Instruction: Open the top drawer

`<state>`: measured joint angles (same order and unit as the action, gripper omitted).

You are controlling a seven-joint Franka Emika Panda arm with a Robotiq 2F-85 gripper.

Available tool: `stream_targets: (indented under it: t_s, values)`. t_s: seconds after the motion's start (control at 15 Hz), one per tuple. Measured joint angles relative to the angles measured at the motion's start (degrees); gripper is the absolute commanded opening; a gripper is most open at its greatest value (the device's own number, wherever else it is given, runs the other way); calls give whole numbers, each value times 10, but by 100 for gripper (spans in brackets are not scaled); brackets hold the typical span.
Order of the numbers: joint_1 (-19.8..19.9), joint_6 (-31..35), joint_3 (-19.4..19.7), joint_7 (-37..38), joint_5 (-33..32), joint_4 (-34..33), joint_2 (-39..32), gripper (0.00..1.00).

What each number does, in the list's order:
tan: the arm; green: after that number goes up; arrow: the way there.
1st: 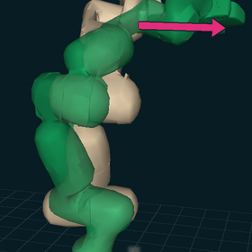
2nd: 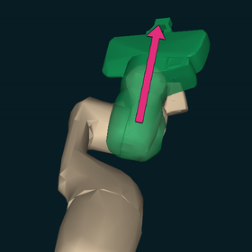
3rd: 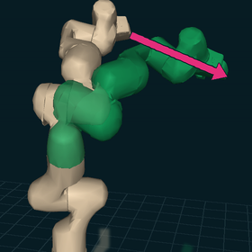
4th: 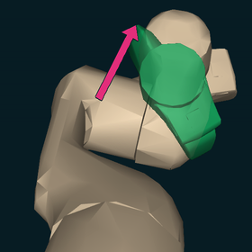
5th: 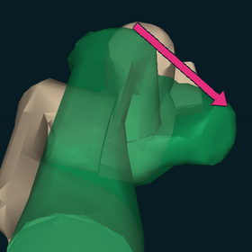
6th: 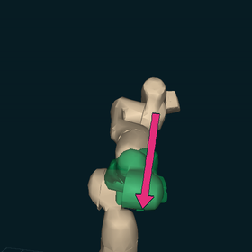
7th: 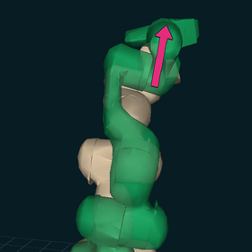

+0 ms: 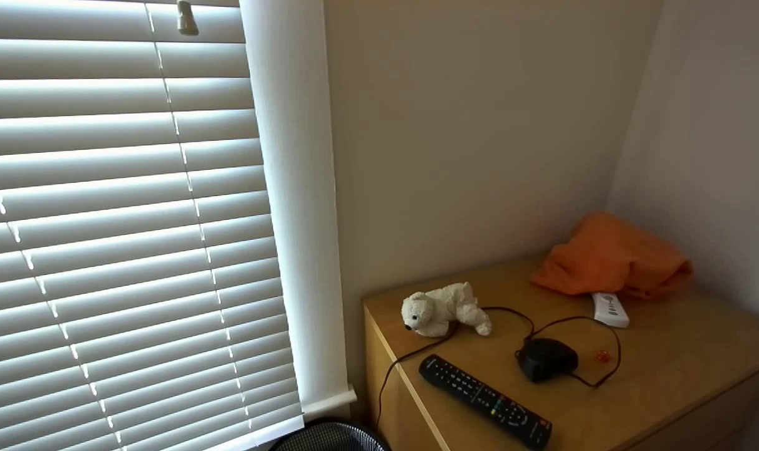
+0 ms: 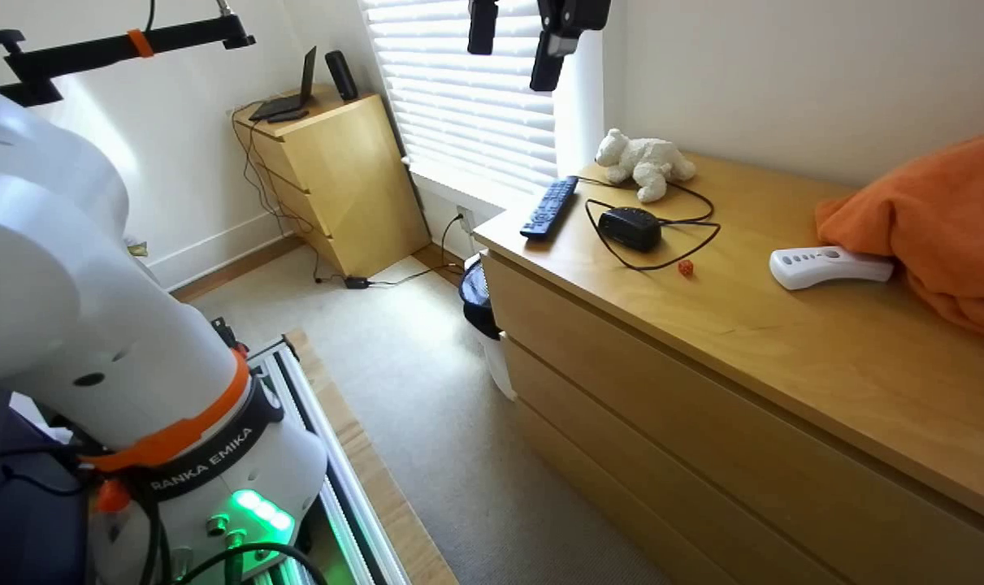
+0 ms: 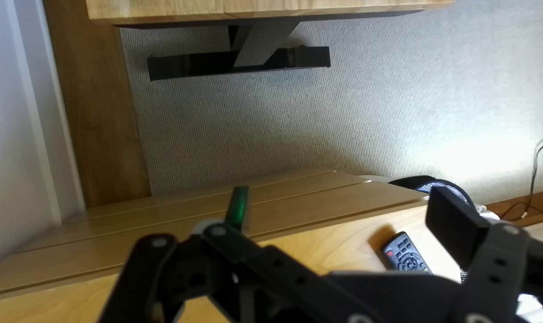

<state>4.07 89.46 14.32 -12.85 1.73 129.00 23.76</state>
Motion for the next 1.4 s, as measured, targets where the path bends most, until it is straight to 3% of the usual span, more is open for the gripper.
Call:
stream_targets:
  t_s: [0.67,1.0,1.2,1.4]
  values:
    - [14,26,-2,29,22,4,-14,100]
    - [47,193,20,38,111,57,-75,100]
    - [62,338,34,12,158,107,-119,100]
    - [67,435,42,-31,200,145,-163,100]
